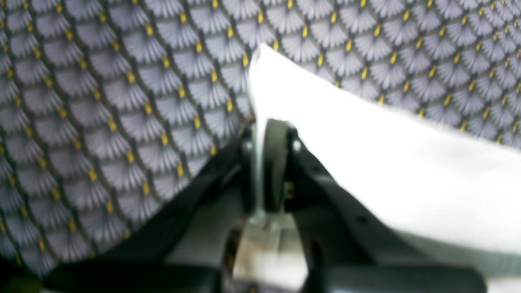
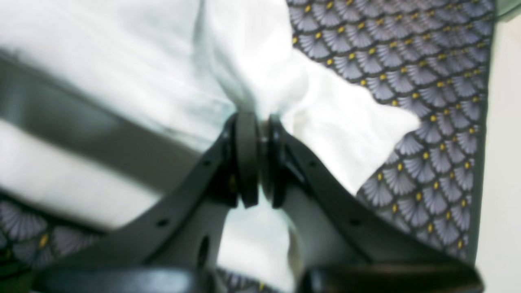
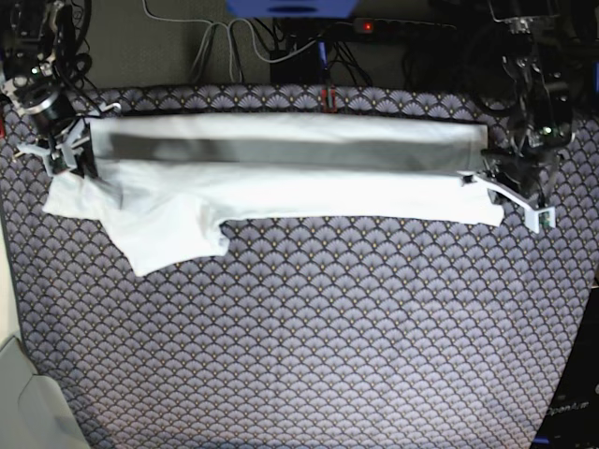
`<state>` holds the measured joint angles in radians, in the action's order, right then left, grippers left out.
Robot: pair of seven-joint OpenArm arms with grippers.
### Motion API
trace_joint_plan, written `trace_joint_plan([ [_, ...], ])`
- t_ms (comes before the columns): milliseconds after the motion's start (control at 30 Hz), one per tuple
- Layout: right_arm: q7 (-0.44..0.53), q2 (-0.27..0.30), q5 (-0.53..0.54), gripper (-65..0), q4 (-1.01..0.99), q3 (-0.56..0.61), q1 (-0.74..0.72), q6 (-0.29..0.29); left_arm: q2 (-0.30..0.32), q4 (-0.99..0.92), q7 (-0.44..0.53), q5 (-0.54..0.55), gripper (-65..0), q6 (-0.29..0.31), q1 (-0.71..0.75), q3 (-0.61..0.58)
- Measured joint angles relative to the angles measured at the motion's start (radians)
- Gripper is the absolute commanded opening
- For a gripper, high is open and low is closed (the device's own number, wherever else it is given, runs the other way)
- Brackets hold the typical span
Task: Fold the T-shirt properly
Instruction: 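Lift the hem edge and fold it over toward the collar with both grippers, then lower the folded hem onto the shirt and open both grippers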
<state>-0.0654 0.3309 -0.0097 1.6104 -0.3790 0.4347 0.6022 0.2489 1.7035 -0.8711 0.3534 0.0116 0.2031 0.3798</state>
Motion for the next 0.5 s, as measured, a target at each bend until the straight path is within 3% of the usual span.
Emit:
trace_joint_plan([
  [500, 0.064, -0.003, 0.000, -64.5, -0.069, 0.000, 0.060, 0.004, -0.002, -0.112, -0.021, -0.007, -64.6, 0.002, -0.001, -0.003],
])
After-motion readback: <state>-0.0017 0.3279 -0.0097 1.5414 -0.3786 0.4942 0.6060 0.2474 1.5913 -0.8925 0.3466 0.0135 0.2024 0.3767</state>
